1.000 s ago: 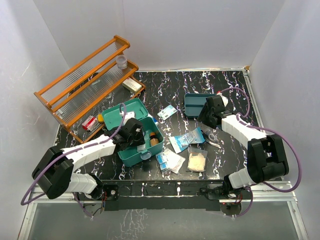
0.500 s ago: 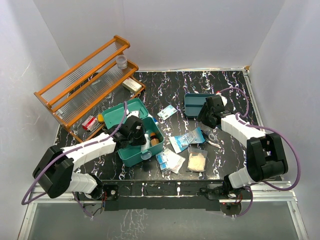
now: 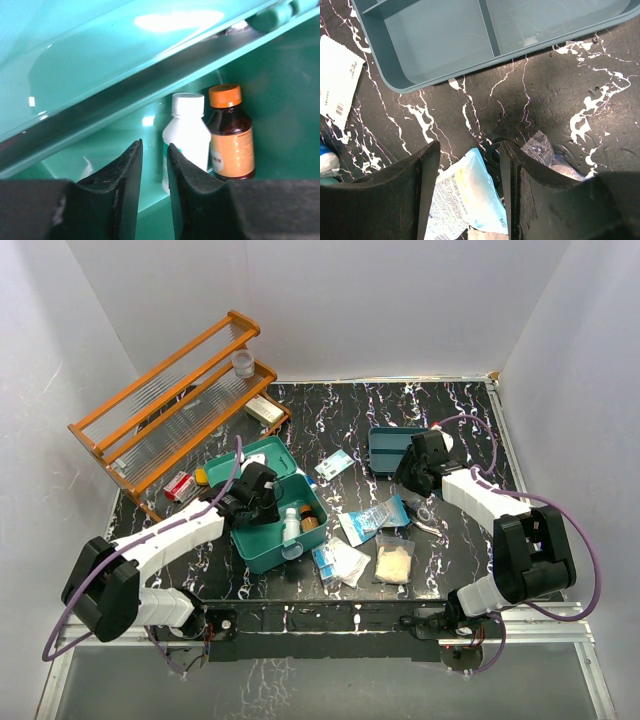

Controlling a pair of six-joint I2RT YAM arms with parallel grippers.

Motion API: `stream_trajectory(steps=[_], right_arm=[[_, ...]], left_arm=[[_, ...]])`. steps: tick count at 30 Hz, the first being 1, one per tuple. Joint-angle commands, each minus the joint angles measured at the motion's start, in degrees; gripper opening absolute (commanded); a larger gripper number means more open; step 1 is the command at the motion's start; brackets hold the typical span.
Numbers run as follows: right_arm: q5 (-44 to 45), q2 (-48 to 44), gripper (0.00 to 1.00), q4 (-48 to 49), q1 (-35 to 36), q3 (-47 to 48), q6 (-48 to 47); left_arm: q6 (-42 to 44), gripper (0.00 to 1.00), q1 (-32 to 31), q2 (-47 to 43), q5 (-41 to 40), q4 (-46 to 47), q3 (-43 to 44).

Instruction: Organize the medicine kit

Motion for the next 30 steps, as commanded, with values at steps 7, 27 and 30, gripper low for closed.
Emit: stream_trajectory(steps=[7,27,30], right_arm=[[-0.56,-0.09,0.50,2.91,0.98,3.76,-0.54],[0.87,1.27,0.50,1.21,1.19,6.22,-1.28],[0.73,1.28,0.50,1.20,1.23,6.10,-1.18]], left_arm=[[8.91,0.19,-2.01,2.76,0.47,-1.95,-1.46],[14.13,0.32,-6.03,6.31,3.72,4.16,-1.96],[14.00,0.27,-5.95,2.88,-1.45,1.46,-2.64]])
